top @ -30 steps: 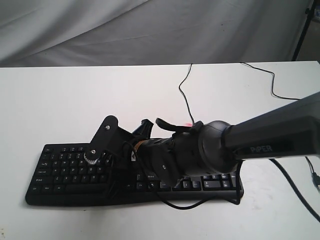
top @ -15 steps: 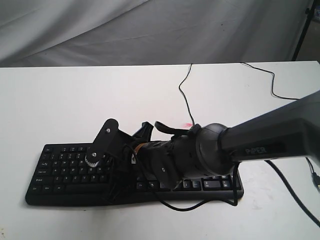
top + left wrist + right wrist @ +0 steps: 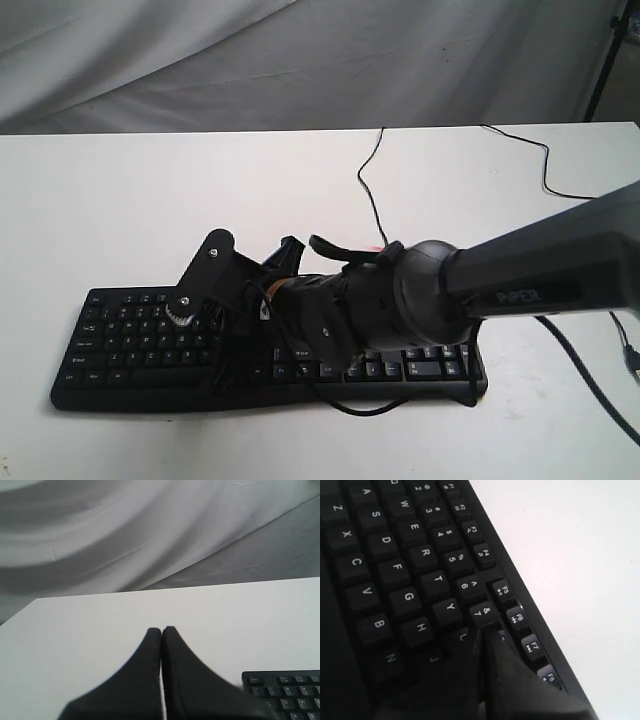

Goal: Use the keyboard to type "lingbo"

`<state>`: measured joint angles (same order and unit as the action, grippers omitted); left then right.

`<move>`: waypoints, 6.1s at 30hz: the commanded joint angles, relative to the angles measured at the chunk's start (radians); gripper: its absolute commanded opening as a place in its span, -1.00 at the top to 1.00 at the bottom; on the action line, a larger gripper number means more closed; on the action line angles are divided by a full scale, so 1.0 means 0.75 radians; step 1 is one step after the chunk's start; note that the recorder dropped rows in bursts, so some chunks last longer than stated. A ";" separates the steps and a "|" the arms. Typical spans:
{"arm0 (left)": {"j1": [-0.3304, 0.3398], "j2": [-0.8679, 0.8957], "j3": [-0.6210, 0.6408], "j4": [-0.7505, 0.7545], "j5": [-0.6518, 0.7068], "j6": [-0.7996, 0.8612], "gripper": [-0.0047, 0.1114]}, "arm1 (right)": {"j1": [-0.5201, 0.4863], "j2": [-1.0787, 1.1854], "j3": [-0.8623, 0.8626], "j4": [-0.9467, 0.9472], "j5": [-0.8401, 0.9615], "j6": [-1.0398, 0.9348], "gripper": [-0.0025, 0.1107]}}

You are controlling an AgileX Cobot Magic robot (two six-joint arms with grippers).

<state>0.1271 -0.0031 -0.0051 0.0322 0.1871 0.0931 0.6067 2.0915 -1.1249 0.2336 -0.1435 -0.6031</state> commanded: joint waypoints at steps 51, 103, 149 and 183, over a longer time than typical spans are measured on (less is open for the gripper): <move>-0.005 0.004 0.007 -0.001 -0.006 -0.004 0.91 | 0.091 0.029 -0.008 0.000 0.073 0.013 0.96; -0.005 0.004 0.007 -0.001 -0.006 -0.004 0.91 | 0.080 0.133 -0.233 -0.079 0.211 0.086 0.96; -0.005 0.004 0.007 -0.001 -0.006 -0.004 0.91 | 0.128 -0.001 -0.122 -0.065 0.168 0.088 0.96; -0.005 0.004 0.007 -0.001 -0.006 -0.004 0.91 | 0.104 -0.021 -0.122 -0.081 0.242 0.088 0.96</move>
<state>0.1271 -0.0031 -0.0051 0.0322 0.1871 0.0931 0.6969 2.0981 -1.2236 0.1809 0.0211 -0.5430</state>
